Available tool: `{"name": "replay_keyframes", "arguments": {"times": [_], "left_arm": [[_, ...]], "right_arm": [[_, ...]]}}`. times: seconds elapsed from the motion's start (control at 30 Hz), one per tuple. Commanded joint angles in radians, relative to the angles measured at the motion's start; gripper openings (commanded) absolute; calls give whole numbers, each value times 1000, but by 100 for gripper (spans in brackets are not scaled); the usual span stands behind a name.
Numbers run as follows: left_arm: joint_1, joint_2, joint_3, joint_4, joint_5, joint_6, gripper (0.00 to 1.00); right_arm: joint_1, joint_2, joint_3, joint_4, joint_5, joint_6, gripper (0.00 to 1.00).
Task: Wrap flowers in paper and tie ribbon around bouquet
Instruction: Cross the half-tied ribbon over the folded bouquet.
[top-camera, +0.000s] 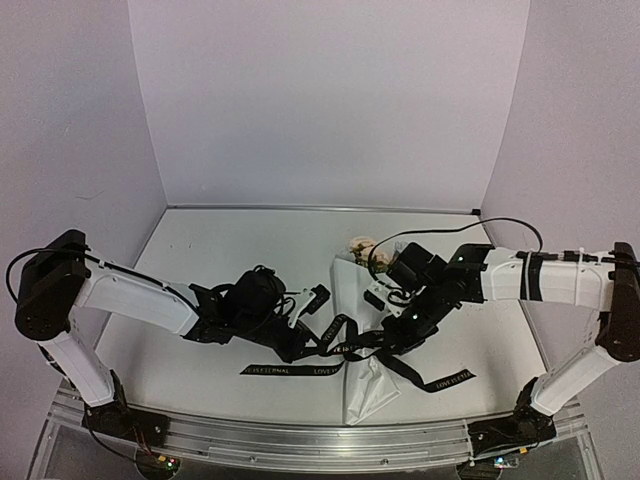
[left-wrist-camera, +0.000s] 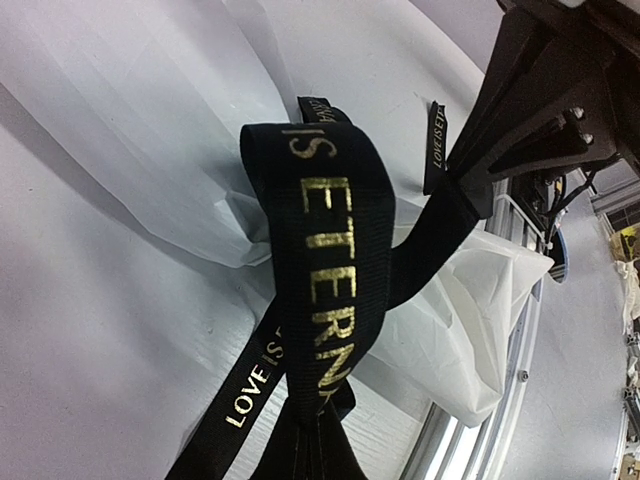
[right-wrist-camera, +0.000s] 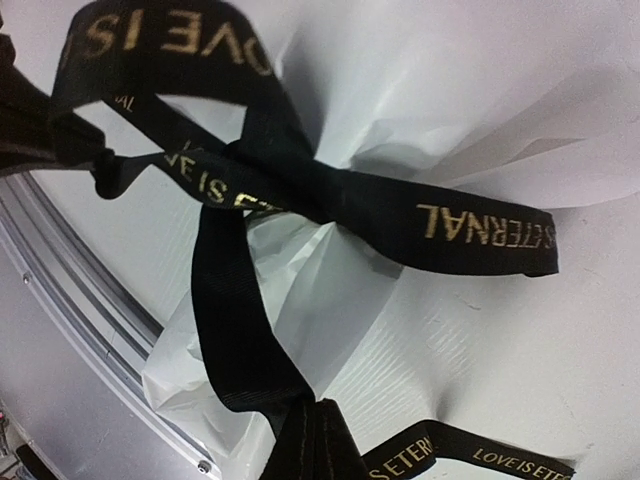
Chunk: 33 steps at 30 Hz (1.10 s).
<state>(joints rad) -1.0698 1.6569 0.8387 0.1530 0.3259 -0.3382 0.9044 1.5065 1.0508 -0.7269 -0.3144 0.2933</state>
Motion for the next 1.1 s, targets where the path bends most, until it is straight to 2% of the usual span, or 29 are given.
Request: {"name": "replay_keyframes", "arguments": {"times": [0.0, 0.27, 0.53, 0.83, 0.93, 1.07], "left_arm": [[1, -27, 35, -24, -20, 8, 0], [1, -45, 17, -14, -38, 1, 1], [1, -69, -30, 28, -71, -32, 8], [-7, -189, -139, 94, -178, -93, 30], [-11, -240, -93, 43, -210, -46, 40], [-12, -225, 35, -59, -222, 54, 46]], "right_arm": [[-23, -42, 21, -4, 69, 61, 0], [-46, -21, 20, 0, 141, 120, 0], [-51, 69, 48, 38, 190, 189, 0], [-55, 70, 7, 85, 156, 230, 0], [-55, 45, -28, 105, 176, 240, 0], [-55, 3, -83, 138, 199, 261, 0]]}}
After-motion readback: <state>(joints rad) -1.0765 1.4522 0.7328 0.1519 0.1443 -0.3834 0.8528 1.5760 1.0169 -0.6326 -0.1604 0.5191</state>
